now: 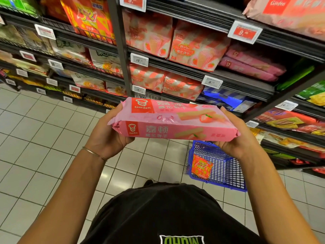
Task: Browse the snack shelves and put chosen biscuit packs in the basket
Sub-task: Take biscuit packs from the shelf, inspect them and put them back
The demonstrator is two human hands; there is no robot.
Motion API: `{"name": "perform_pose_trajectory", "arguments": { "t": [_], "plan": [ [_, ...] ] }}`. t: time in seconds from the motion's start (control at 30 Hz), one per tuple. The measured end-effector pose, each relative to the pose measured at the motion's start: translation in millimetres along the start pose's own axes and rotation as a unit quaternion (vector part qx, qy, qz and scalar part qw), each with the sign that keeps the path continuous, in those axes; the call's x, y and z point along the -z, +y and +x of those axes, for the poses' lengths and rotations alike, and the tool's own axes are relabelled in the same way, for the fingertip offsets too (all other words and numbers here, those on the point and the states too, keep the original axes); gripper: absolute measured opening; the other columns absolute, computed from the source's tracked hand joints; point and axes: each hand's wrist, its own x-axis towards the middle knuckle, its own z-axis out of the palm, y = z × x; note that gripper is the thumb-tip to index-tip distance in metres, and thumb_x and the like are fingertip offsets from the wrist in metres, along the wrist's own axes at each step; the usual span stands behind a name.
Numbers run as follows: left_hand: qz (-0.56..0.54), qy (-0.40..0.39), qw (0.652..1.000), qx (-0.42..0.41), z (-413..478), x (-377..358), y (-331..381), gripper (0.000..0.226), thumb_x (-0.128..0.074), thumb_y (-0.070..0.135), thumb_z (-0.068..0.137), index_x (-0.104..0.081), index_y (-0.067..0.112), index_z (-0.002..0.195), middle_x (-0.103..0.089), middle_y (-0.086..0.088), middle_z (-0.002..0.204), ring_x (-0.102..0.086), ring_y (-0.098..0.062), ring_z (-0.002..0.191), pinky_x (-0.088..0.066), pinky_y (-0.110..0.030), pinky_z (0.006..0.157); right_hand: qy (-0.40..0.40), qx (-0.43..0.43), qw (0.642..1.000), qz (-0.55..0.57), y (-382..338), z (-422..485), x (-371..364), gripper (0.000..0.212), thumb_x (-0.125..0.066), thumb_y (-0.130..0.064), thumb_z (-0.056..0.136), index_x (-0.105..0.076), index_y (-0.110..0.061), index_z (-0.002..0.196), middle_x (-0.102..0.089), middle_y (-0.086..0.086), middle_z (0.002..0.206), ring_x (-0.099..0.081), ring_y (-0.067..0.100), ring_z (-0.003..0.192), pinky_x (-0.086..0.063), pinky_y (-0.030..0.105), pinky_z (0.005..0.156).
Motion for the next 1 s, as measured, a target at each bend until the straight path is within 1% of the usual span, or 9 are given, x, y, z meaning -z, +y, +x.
{"name": "perform_pose_trajectory", "arguments": {
  "t": [0.07,0.2,0.27,0.37,0.57,0.7,0.8,0.9,1.0],
  "plan": [
    [-0.025,-0.001,1.0,0.01,2.6,-2.0,0.9,0.043,-0.051,0.047,0.099,-0.081,0.018,0.109,-0.075,-0.008,0.11,-0.075,-0.019,0.091,-0.063,-0.028,0.063,0.001,0.009,1.0,-0.006,2.5,-0.4,2.9,0.044,-0.061,-0.045,0.098,-0.07,-0.012,0.126,-0.078,0.012,0.095,-0.076,0.021,0.074,-0.063,0.03,0.056],
    [-0.018,-0.027,0.999,0.021,5.2,-1.6,2.1,0.044,-0.045,0.049,0.105,-0.075,0.018,0.116,-0.075,-0.01,0.111,-0.075,-0.022,0.091,-0.063,-0.029,0.059,-0.001,0.001,1.0,0.006,9.7,-2.2,6.2,0.037,-0.065,-0.046,0.093,-0.081,-0.014,0.101,-0.074,0.007,0.072,-0.071,0.014,0.056,-0.054,0.019,0.045],
    [-0.016,-0.04,0.999,0.026,5.9,0.9,3.0,0.044,-0.046,0.05,0.105,-0.067,0.017,0.127,-0.074,-0.011,0.112,-0.075,-0.022,0.092,-0.063,-0.031,0.06,-0.009,-0.004,1.0,-0.001,13.2,-3.4,5.2,0.038,-0.065,-0.046,0.09,-0.079,-0.013,0.102,-0.074,0.007,0.071,-0.07,0.014,0.053,-0.053,0.019,0.043],
    [-0.022,-0.045,0.998,0.036,7.9,4.5,3.0,0.046,-0.049,0.048,0.104,-0.058,0.016,0.135,-0.073,-0.009,0.113,-0.075,-0.021,0.094,-0.064,-0.032,0.062,-0.019,-0.014,1.0,0.001,16.6,-6.2,4.4,0.037,-0.066,-0.046,0.088,-0.079,-0.014,0.101,-0.074,0.007,0.072,-0.071,0.013,0.055,-0.054,0.02,0.047],
    [-0.02,-0.014,0.997,0.069,8.2,13.6,-6.2,0.047,-0.049,0.053,0.099,-0.064,0.017,0.126,-0.066,-0.01,0.106,-0.068,-0.017,0.074,-0.062,-0.033,0.058,-0.018,-0.003,0.999,-0.044,19.6,-10.3,6.3,0.047,-0.06,-0.049,0.096,-0.073,-0.013,0.123,-0.071,0.007,0.076,-0.066,0.014,0.058,-0.057,0.024,0.05],
    [-0.035,0.0,0.995,0.09,5.6,16.7,-13.6,0.059,-0.053,0.058,0.092,-0.057,0.019,0.137,-0.054,-0.018,0.129,-0.065,-0.012,0.064,-0.063,-0.03,0.061,-0.028,0.003,0.997,-0.075,21.5,-12.8,8.8,0.052,-0.054,-0.048,0.1,-0.066,-0.003,0.123,-0.064,0.005,0.066,-0.062,0.013,0.053,-0.054,0.023,0.047],
    [-0.055,0.004,0.994,0.095,3.0,14.9,-17.2,0.066,-0.049,0.056,0.096,-0.049,0.018,0.15,-0.052,-0.022,0.141,-0.069,-0.012,0.063,-0.062,-0.026,0.062,-0.03,0.0,0.995,-0.1,20.7,-14.3,8.1,0.047,-0.059,-0.053,0.095,-0.059,-0.007,0.107,-0.062,0.004,0.063,-0.06,0.013,0.05,-0.052,0.023,0.046],
    [-0.082,0.001,0.992,0.094,0.1,13.8,-16.9,0.066,-0.048,0.053,0.098,-0.045,0.019,0.154,-0.046,-0.025,0.153,-0.075,-0.018,0.069,-0.062,-0.024,0.062,-0.033,-0.006,0.992,-0.118,19.3,-15.1,7.0,0.044,-0.061,-0.054,0.09,-0.057,-0.011,0.095,-0.061,0.003,0.062,-0.059,0.013,0.051,-0.052,0.024,0.047],
    [-0.073,0.003,0.994,0.086,-0.4,15.7,-15.0,0.066,-0.054,0.055,0.092,-0.051,0.019,0.148,-0.052,-0.023,0.144,-0.073,-0.015,0.069,-0.063,-0.027,0.062,-0.017,0.003,0.99,-0.139,20.7,-12.7,9.9,0.051,-0.056,-0.052,0.096,-0.063,-0.005,0.113,-0.065,0.006,0.069,-0.066,0.017,0.058,-0.057,0.026,0.053]
  ]
}}
